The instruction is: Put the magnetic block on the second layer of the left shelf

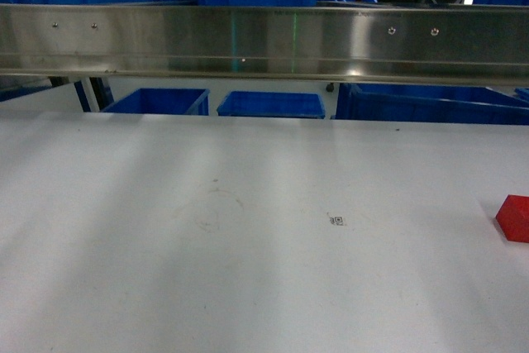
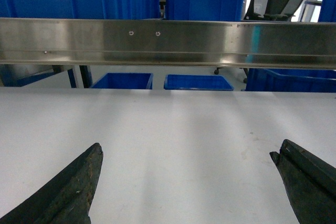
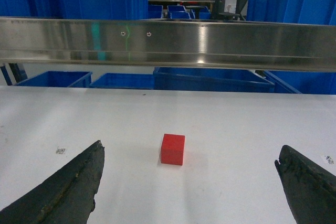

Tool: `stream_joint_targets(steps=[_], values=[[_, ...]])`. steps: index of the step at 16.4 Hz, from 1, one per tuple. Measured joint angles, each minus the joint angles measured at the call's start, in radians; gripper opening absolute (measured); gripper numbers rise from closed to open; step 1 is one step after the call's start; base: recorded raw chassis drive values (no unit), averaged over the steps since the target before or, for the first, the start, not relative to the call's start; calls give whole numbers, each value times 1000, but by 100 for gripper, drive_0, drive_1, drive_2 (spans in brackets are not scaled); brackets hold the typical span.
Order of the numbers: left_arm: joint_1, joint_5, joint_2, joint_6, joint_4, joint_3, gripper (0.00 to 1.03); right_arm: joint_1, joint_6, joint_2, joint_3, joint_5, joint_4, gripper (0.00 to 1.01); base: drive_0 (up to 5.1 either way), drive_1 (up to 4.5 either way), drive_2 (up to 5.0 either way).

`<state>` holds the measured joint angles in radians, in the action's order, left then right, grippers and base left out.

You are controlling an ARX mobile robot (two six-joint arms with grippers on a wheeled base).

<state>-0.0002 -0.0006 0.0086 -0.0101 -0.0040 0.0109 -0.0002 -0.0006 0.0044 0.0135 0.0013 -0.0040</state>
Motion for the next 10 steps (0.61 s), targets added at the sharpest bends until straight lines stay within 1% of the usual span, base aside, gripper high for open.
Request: stream_joint_targets(steps=[10], values=[[0,0,0,0,0,0,98,0,0,0,0,0,0,98,0,0,0]])
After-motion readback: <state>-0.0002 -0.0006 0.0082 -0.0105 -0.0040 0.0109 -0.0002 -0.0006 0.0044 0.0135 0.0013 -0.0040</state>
